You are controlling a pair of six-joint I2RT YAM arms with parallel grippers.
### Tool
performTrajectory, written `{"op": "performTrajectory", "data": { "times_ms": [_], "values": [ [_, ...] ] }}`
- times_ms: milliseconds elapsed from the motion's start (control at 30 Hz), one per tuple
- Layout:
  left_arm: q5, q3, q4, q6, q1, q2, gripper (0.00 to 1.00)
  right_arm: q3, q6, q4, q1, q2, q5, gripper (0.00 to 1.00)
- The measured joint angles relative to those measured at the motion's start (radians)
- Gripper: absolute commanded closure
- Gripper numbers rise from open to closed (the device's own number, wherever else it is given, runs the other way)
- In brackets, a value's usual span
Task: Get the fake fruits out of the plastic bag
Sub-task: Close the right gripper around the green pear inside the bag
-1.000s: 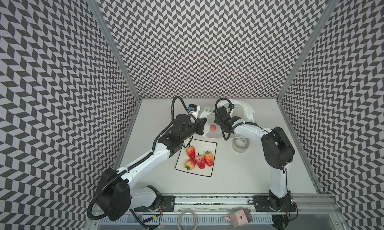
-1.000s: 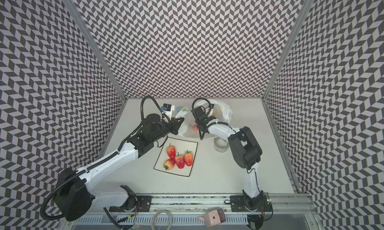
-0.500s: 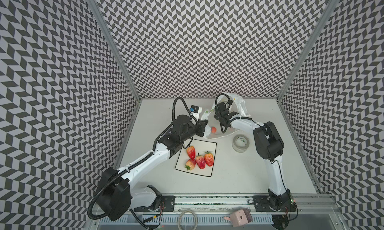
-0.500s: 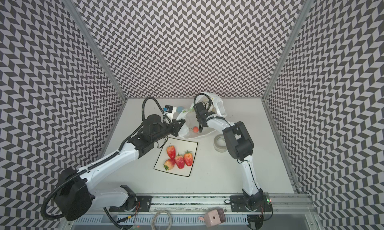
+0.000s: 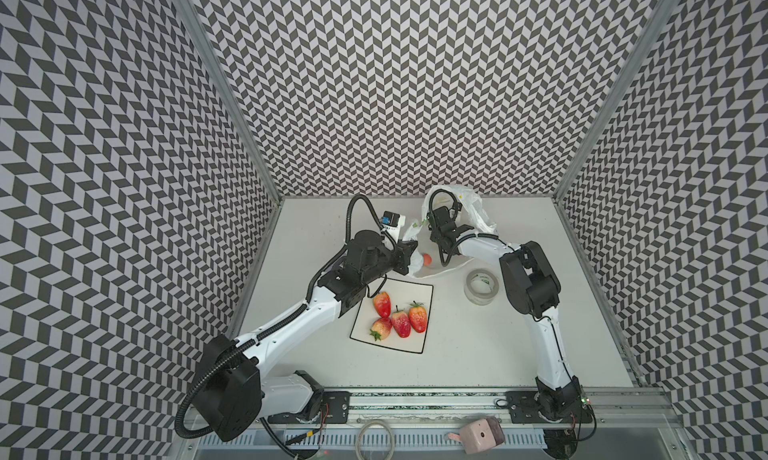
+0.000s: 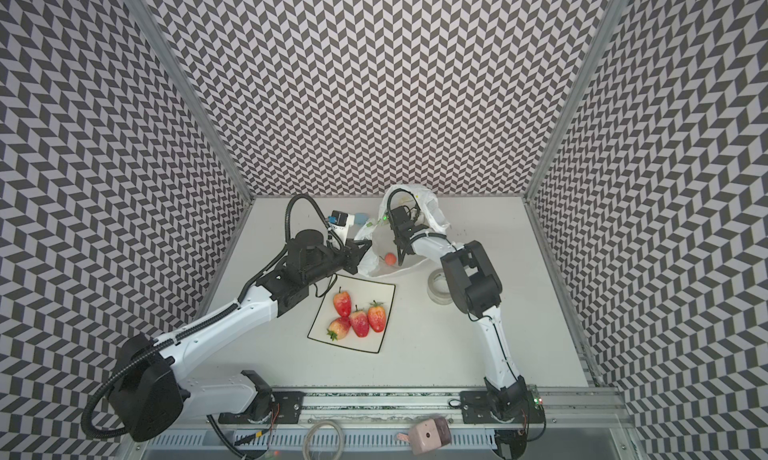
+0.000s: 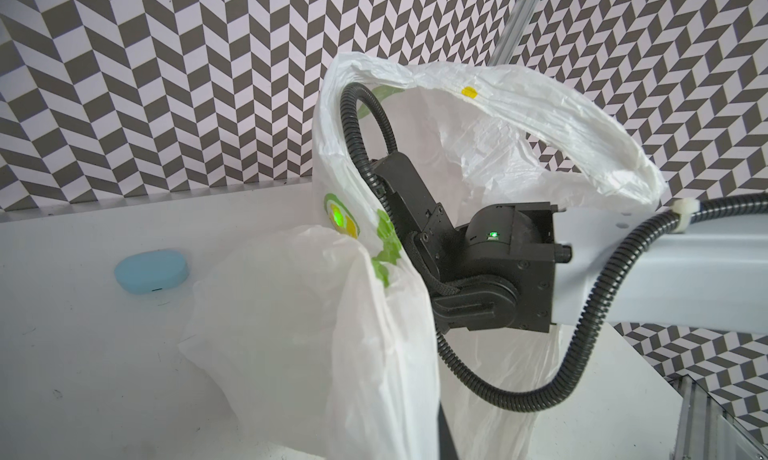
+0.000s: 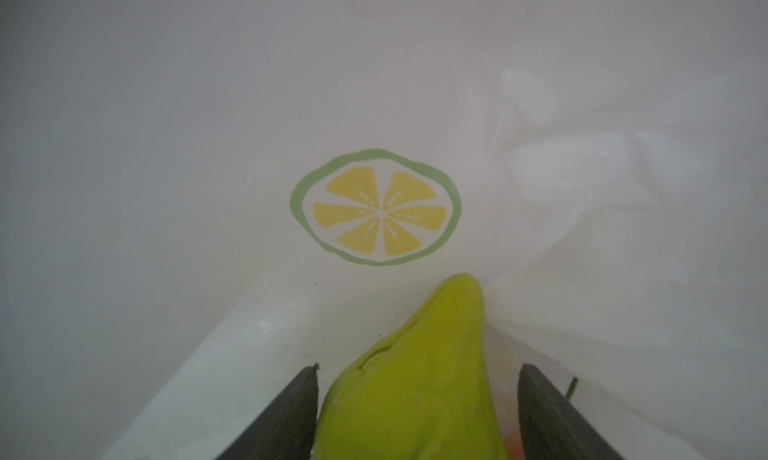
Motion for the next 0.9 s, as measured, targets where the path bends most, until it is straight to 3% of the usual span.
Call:
{"op": "performTrajectory", "data": {
  "times_ms": [267,900],
  "values": [
    [-0.027,0.000,-0.003,-0.002,0.000,0.000,1.00,-0.039,-0.055,0.024,0.000,-0.037,-0.076,0.47],
    [-0.079,0.002,-0.002,-0.008,0.000,0.031,1.00,-0.431,-0.154,0.132,0.041,-0.541,-0.331,0.54]
  ]
}}
